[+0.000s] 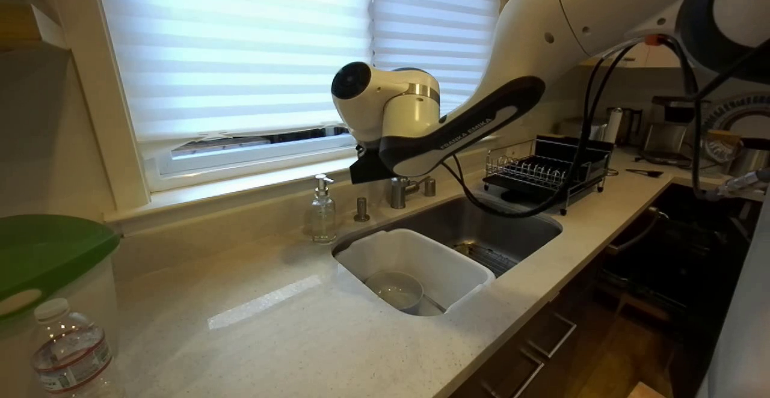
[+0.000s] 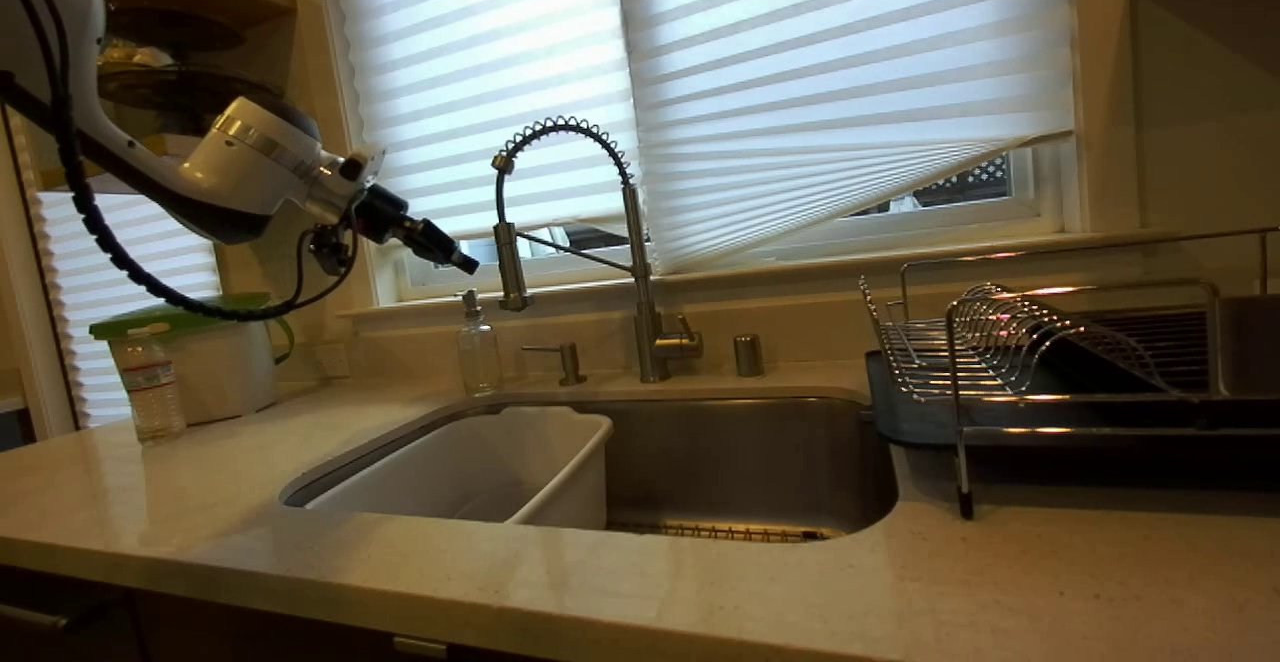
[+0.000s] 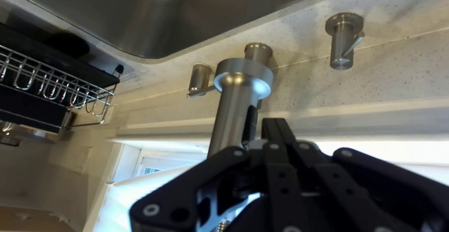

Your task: Push the tap to the right

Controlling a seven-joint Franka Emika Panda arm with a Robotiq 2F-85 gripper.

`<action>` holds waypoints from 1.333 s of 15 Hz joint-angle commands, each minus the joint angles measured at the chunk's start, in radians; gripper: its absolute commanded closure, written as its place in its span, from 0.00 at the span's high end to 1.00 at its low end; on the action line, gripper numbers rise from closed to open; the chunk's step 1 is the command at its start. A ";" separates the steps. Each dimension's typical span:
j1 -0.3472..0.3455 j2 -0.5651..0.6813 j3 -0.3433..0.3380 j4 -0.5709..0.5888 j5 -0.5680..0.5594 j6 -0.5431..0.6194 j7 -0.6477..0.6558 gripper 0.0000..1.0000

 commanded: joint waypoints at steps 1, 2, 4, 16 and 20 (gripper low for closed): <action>0.028 0.027 -0.036 0.016 -0.100 -0.017 0.117 0.00; 0.028 0.030 -0.042 0.014 -0.123 -0.015 0.144 0.00; 0.028 0.033 -0.052 0.010 -0.184 -0.003 0.194 0.00; 0.006 0.032 -0.079 -0.045 -0.280 -0.002 0.309 0.00; -0.006 0.002 -0.105 -0.101 -0.270 -0.030 0.346 0.00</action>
